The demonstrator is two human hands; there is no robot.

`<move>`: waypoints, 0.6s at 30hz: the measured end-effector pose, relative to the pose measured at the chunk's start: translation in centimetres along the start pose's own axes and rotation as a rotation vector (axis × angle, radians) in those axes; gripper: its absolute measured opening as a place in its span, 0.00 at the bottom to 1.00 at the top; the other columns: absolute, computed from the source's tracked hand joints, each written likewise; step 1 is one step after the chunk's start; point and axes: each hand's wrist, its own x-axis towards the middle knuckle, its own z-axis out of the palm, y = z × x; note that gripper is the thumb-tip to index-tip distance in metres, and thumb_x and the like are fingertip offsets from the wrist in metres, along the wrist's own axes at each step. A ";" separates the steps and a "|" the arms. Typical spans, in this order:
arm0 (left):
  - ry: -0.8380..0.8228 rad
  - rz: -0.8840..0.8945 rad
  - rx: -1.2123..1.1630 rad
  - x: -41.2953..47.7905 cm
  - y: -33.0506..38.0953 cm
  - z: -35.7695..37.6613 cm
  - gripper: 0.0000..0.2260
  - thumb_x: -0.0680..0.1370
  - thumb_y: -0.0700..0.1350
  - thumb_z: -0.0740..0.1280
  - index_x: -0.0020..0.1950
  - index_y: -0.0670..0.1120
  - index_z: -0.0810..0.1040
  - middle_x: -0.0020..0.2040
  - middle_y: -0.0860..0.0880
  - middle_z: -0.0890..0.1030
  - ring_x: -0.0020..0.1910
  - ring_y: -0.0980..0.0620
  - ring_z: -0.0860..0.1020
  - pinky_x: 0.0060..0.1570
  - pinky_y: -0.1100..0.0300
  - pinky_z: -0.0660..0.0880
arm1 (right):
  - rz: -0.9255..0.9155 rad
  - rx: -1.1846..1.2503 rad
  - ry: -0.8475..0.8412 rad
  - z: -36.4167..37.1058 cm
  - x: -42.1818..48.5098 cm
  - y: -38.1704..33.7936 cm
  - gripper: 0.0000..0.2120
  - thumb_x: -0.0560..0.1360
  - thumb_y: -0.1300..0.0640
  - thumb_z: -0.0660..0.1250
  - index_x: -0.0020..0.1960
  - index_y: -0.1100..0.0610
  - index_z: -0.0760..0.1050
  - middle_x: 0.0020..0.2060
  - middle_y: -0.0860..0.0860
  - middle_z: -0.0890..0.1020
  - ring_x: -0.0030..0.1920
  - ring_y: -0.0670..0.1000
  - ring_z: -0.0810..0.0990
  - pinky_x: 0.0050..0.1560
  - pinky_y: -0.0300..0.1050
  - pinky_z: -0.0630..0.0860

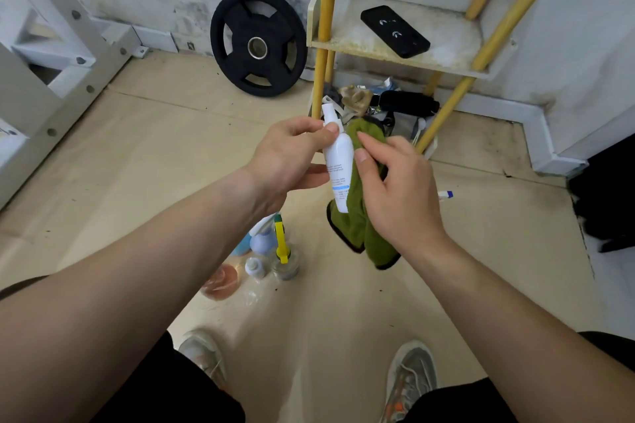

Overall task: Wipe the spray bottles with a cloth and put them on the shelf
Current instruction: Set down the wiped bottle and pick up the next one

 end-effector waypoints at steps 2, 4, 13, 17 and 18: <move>0.015 0.013 0.022 -0.2 -0.2 0.1 0.15 0.80 0.50 0.69 0.57 0.39 0.79 0.46 0.46 0.83 0.35 0.46 0.83 0.44 0.53 0.84 | -0.156 -0.086 0.033 0.0 -0.3 -0.3 0.19 0.82 0.50 0.61 0.69 0.55 0.79 0.48 0.51 0.78 0.47 0.54 0.78 0.43 0.52 0.77; 0.040 0.034 0.041 -0.3 -0.2 0.1 0.14 0.81 0.49 0.67 0.55 0.37 0.80 0.42 0.46 0.83 0.32 0.48 0.83 0.41 0.53 0.84 | -0.283 -0.126 0.042 0.0 -0.4 -0.2 0.19 0.81 0.51 0.62 0.67 0.56 0.80 0.50 0.54 0.79 0.47 0.56 0.79 0.41 0.53 0.78; 0.193 0.062 -0.002 0.5 1.1 -1.6 0.11 0.81 0.49 0.67 0.47 0.41 0.81 0.43 0.44 0.80 0.29 0.47 0.80 0.36 0.55 0.83 | -0.290 0.002 -0.041 -0.5 -1.3 1.2 0.14 0.79 0.57 0.68 0.64 0.56 0.82 0.48 0.46 0.78 0.47 0.46 0.77 0.44 0.42 0.73; 0.077 0.058 0.030 -0.1 0.4 -0.5 0.13 0.81 0.51 0.67 0.51 0.40 0.80 0.44 0.45 0.79 0.30 0.48 0.80 0.39 0.54 0.84 | -0.039 0.187 -0.051 -0.9 -0.4 1.6 0.12 0.81 0.58 0.68 0.63 0.55 0.83 0.44 0.39 0.78 0.46 0.42 0.77 0.44 0.34 0.71; 0.046 0.058 0.032 -0.2 0.2 -0.1 0.14 0.81 0.51 0.67 0.52 0.40 0.79 0.44 0.46 0.79 0.31 0.49 0.80 0.39 0.55 0.83 | 0.014 0.234 -0.046 -0.9 -0.2 1.6 0.12 0.81 0.58 0.68 0.63 0.54 0.83 0.44 0.39 0.79 0.47 0.40 0.78 0.46 0.32 0.71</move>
